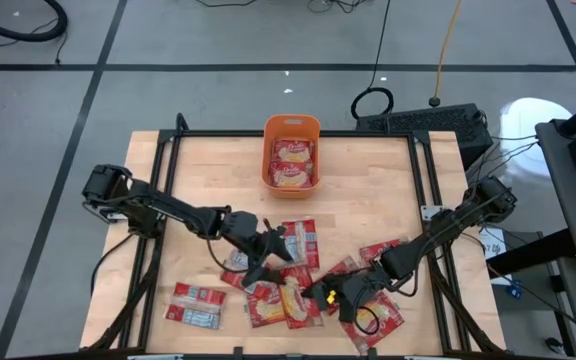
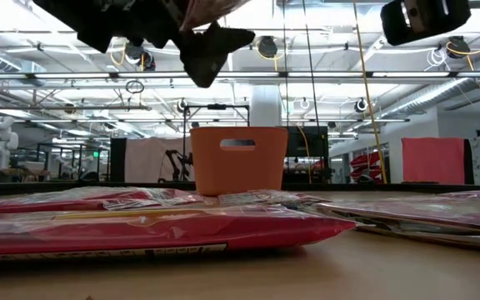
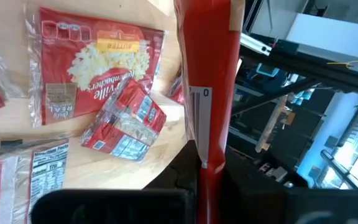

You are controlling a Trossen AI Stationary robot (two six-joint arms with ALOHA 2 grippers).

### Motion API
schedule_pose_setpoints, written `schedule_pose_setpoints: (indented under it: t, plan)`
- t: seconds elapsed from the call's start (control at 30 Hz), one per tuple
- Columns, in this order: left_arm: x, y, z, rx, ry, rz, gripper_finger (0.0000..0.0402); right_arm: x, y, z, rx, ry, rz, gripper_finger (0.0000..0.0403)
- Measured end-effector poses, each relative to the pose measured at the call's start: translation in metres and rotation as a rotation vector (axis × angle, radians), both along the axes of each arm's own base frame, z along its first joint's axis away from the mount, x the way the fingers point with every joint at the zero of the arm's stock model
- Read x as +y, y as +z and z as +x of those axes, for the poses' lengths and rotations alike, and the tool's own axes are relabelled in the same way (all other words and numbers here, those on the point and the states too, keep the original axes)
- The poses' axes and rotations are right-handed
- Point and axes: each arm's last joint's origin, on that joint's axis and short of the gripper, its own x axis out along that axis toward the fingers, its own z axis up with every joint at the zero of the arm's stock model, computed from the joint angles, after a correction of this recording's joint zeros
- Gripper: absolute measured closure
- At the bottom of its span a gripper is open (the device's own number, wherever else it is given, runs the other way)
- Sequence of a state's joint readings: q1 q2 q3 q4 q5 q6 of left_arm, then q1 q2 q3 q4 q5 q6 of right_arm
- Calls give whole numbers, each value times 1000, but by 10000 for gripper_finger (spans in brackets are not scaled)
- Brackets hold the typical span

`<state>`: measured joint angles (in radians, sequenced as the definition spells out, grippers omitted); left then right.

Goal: Sort popcorn bags into baskets
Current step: Put the red popcorn bag into the orange bin

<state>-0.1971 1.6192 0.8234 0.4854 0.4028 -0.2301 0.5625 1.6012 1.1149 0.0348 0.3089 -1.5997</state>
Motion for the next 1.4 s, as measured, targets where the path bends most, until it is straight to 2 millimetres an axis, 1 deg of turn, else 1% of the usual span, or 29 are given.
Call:
schedule_pose_setpoints:
  t: [0.07,0.13,0.27,0.4,0.5,0.63,0.73,0.8,1.0,1.17,1.27,1.4]
  plan:
    - [1,0,1,-11,14,15,127,-2,0,1,1,-8,-1,389]
    - [1,0,1,-29,-6,19,159,-5,-1,2,10,-19,-2,389]
    - [-1,6,1,-93,-75,8,240,-7,-1,3,4,-55,-13,384]
    - [3,5,2,-74,-76,-3,326,-8,-1,4,-1,-79,-8,356]
    - [8,5,3,-60,-61,-17,376,-8,0,4,-6,-104,23,330]
    - [16,5,4,-46,-45,-38,376,-10,0,5,-4,-188,98,294]
    - [20,5,5,-42,-52,-54,359,-7,1,2,-37,-316,143,268]
    - [24,8,4,-40,-61,-71,354,-3,2,-2,-78,-403,145,254]
    - [28,23,-5,-51,-76,-74,378,16,5,-19,-195,-590,204,229]
    - [34,37,-17,-51,-65,-30,378,27,7,-31,-277,-725,377,225]
    - [37,44,-26,-28,-24,-4,371,32,8,-37,-359,-838,540,225]
    - [38,61,-41,-49,13,29,368,37,9,-46,-468,-952,724,226]
